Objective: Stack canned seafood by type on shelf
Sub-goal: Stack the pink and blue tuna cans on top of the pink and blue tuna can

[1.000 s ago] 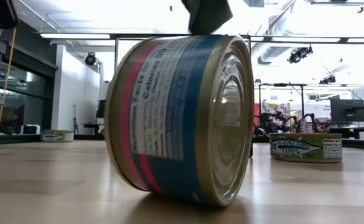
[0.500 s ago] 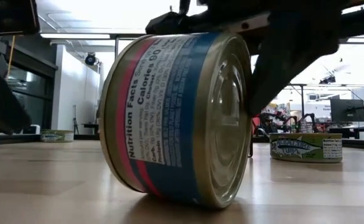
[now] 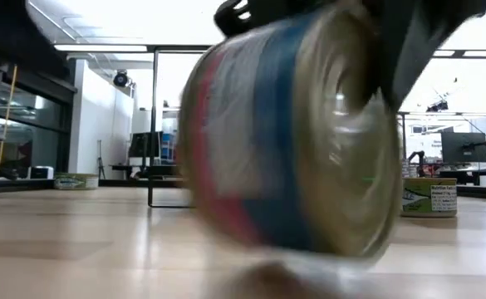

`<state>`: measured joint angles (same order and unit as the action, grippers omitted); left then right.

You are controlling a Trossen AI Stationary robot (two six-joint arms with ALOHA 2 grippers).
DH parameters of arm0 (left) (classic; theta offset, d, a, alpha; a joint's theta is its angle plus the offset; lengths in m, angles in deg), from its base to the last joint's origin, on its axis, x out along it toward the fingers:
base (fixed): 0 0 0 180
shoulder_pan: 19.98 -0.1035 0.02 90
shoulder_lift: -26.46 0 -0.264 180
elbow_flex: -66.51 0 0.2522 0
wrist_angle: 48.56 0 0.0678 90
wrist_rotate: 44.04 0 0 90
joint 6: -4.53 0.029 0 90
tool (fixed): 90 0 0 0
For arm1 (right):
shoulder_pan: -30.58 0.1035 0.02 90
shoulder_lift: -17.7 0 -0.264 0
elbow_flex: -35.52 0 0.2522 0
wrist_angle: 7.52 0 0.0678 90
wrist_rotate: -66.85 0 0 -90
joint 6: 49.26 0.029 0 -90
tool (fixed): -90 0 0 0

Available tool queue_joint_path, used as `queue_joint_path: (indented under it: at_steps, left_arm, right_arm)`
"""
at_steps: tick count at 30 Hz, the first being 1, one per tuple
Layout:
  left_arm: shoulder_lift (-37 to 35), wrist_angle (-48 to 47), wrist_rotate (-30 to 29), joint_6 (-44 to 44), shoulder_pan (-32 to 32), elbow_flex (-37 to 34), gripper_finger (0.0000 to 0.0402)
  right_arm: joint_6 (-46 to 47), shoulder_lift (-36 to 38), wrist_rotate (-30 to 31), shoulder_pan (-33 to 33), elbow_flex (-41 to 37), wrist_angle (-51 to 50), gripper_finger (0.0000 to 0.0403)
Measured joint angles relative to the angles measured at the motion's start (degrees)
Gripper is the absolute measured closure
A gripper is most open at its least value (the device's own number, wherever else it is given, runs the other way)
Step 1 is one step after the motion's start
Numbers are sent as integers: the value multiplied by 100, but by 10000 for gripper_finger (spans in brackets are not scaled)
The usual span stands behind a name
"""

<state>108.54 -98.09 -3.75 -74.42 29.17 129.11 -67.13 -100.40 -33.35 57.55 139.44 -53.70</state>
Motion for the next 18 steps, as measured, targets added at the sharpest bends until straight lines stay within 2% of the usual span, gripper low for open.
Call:
queue_joint_path:
  at_steps: [8, 14, 18]
  left_arm:
    - [-1795, -1290, -1268, 882, -78, 0, 401]
    - [-2817, -1350, -1316, 2099, -291, -2, 402]
    - [-3273, -1352, -1295, 2610, -340, -2, 401]
  right_arm:
    - [2184, 655, 267, 330, 276, -2113, 236]
    - [3583, 1180, 306, 861, 222, -3973, 236]
    - [4919, 1951, 216, 1097, -653, -4288, 236]
